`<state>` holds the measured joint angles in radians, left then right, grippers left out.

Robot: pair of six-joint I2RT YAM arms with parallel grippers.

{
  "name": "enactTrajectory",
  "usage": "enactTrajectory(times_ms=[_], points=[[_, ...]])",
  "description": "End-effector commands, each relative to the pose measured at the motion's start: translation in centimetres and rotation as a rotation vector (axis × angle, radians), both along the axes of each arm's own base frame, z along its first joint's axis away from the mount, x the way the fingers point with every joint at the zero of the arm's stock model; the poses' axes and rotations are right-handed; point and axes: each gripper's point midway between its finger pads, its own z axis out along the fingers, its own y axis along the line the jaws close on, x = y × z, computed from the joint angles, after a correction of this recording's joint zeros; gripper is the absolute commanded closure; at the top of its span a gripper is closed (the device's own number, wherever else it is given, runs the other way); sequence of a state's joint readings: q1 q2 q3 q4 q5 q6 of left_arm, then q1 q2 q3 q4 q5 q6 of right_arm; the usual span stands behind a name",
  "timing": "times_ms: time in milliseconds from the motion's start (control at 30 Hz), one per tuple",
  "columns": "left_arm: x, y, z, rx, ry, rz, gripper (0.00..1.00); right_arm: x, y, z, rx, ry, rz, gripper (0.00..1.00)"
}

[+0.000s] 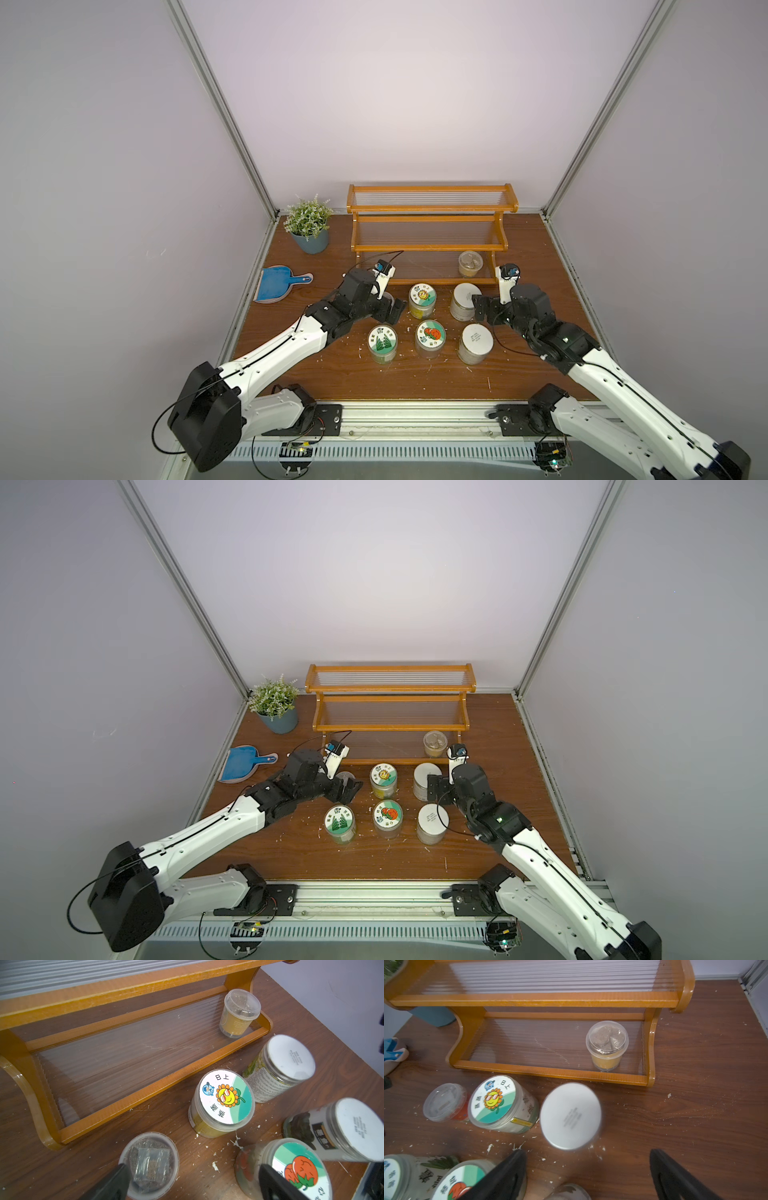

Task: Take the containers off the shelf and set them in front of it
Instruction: 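Pick up a container from the shelf.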

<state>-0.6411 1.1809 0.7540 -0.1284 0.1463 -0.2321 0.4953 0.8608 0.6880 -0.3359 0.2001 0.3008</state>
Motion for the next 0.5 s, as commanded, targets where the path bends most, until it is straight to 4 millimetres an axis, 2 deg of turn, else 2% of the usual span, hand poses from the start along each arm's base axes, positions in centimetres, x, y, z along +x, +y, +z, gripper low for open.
enactTrajectory(times_ms=[0,200,467], points=[[0.6,-0.3,1.2,-0.031,-0.023,-0.004,0.00,2.8,1.5,2.3,0.053,-0.092,0.118,0.01],[0.5,0.0,1.3,-0.024,-0.028,0.004,0.00,8.4,0.8,1.0,0.049,-0.111,0.078,0.01],[0.5,0.1,1.2,-0.019,-0.025,0.010,0.00,14.1,1.4,-1.7,0.014,-0.109,0.024,0.01]])
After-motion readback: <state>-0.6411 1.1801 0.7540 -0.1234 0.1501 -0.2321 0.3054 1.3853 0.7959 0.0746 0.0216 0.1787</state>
